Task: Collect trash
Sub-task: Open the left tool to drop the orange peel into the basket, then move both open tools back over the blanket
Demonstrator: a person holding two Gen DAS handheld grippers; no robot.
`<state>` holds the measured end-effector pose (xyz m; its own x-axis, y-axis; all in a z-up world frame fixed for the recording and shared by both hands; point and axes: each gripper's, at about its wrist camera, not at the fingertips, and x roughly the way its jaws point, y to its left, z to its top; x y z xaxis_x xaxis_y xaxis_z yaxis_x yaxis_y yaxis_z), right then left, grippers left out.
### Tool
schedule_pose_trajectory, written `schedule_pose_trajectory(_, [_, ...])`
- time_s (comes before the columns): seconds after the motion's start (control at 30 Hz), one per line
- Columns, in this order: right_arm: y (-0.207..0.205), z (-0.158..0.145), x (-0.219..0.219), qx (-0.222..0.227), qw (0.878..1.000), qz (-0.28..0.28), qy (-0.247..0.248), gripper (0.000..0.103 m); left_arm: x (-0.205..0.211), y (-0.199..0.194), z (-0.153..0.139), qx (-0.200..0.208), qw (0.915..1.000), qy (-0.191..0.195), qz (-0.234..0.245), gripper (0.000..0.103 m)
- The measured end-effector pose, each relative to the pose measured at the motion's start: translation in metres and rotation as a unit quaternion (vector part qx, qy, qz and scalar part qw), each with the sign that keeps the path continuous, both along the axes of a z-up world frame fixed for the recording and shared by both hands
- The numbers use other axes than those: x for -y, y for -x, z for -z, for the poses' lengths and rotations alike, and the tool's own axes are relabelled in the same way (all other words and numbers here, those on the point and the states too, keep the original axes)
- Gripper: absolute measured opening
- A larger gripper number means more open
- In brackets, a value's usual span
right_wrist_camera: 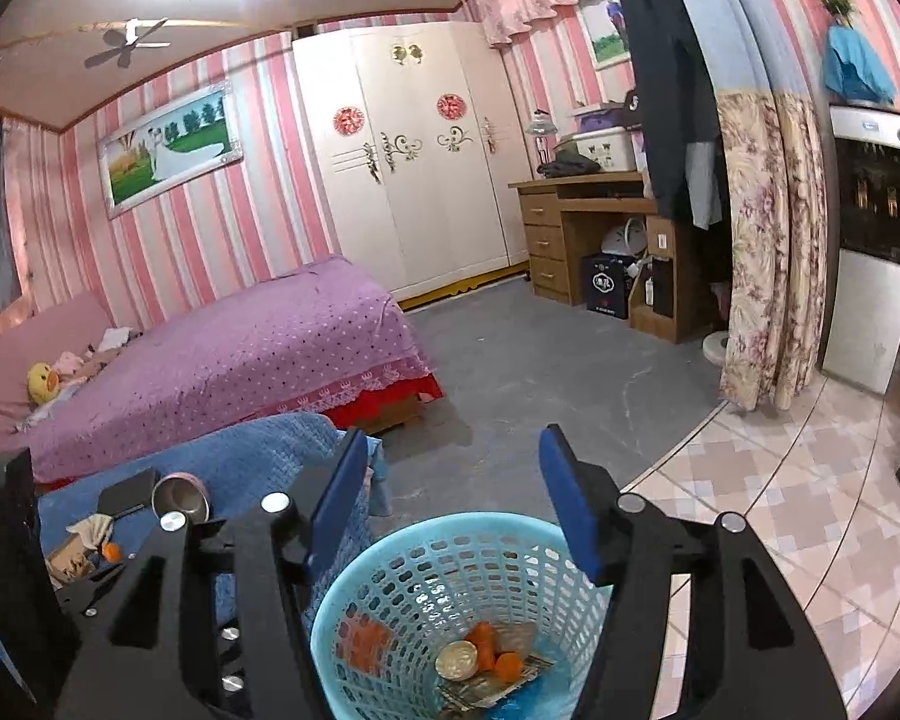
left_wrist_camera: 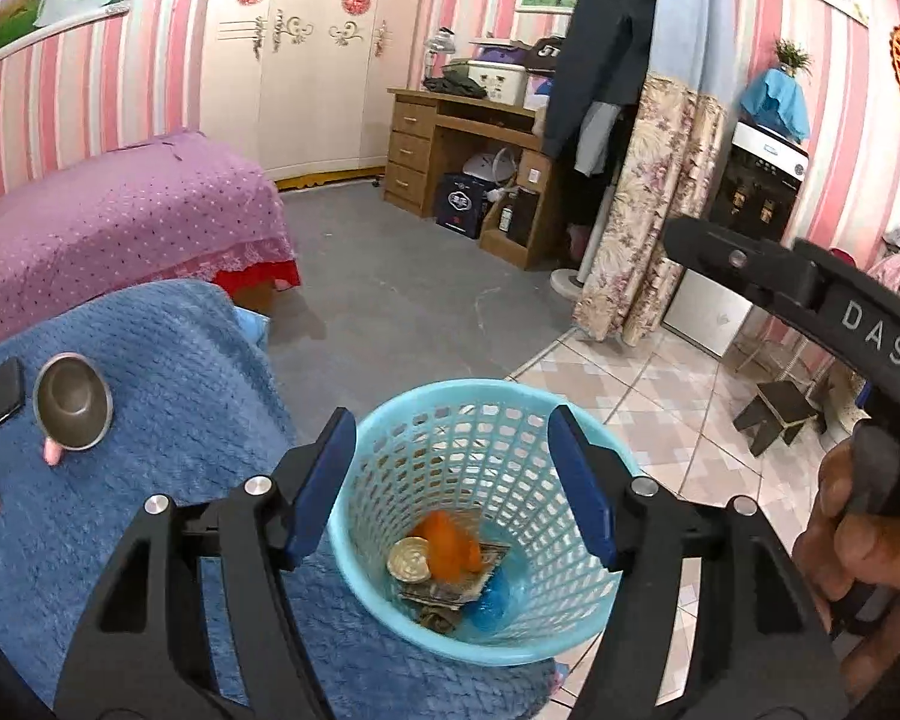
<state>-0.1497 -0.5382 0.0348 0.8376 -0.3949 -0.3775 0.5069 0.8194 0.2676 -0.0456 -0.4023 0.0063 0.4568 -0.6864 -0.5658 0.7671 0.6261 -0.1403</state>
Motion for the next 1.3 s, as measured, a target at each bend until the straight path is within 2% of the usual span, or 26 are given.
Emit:
schedule_pose_trajectory(0.2, [-0.012, -0.003, -0.017, -0.001, 0.999, -0.031, 0.014, 0.059, -0.073, -0.023, -0.014, 0.011, 0.9969, 0.014, -0.076, 0.067])
schedule_pose_trajectory(0.3, [-0.023, -0.004, -0.035, -0.002, 0.998, -0.051, 0.024, 0.059, -0.122, -0.032, -0.02, 0.015, 0.9934, 0.014, -0.113, 0.07])
schedule_pose_trajectory(0.4, [-0.036, -0.004, -0.06, -0.008, 0.996, -0.081, 0.032, 0.06, -0.174, -0.036, -0.029, 0.037, 0.9867, 0.013, -0.158, 0.072])
schedule_pose_trajectory(0.5, [-0.05, -0.002, -0.089, -0.009, 0.993, -0.108, 0.037, 0.065, -0.222, -0.044, -0.038, 0.049, 0.9772, 0.025, -0.205, 0.076])
schedule_pose_trajectory(0.57, [-0.062, 0.001, -0.114, -0.013, 0.992, -0.107, 0.057, 0.075, -0.254, -0.05, -0.037, 0.051, 0.9696, 0.033, -0.237, 0.081])
schedule_pose_trajectory(0.6, [-0.067, 0.004, -0.124, -0.015, 0.991, -0.115, 0.063, 0.077, -0.269, -0.054, -0.033, 0.049, 0.9664, 0.034, -0.25, 0.081])
schedule_pose_trajectory(0.8, [-0.102, 0.026, -0.18, -0.038, 0.98, -0.189, 0.05, 0.082, -0.329, -0.08, -0.012, 0.029, 0.9495, 0.038, -0.31, 0.081])
schedule_pose_trajectory(0.83, [-0.107, 0.029, -0.187, -0.042, 0.978, -0.198, 0.05, 0.082, -0.342, -0.083, -0.011, 0.028, 0.9445, 0.037, -0.325, 0.081])
schedule_pose_trajectory(0.93, [-0.121, 0.035, -0.21, -0.059, 0.971, -0.225, 0.049, 0.082, -0.367, -0.091, -0.014, 0.03, 0.9368, 0.032, -0.347, 0.081])
schedule_pose_trajectory(1.03, [-0.133, 0.028, -0.234, -0.058, 0.966, -0.245, 0.056, 0.084, -0.396, -0.097, -0.014, 0.035, 0.9242, 0.028, -0.379, 0.082])
schedule_pose_trajectory(1.13, [-0.147, 0.017, -0.252, -0.056, 0.962, -0.259, 0.063, 0.085, -0.422, -0.104, -0.011, 0.027, 0.9156, 0.034, -0.4, 0.082])
schedule_pose_trajectory(1.3, [-0.174, -0.005, -0.281, -0.047, 0.95, -0.3, 0.071, 0.085, -0.45, -0.122, -0.008, 0.024, 0.9079, 0.019, -0.418, 0.083])
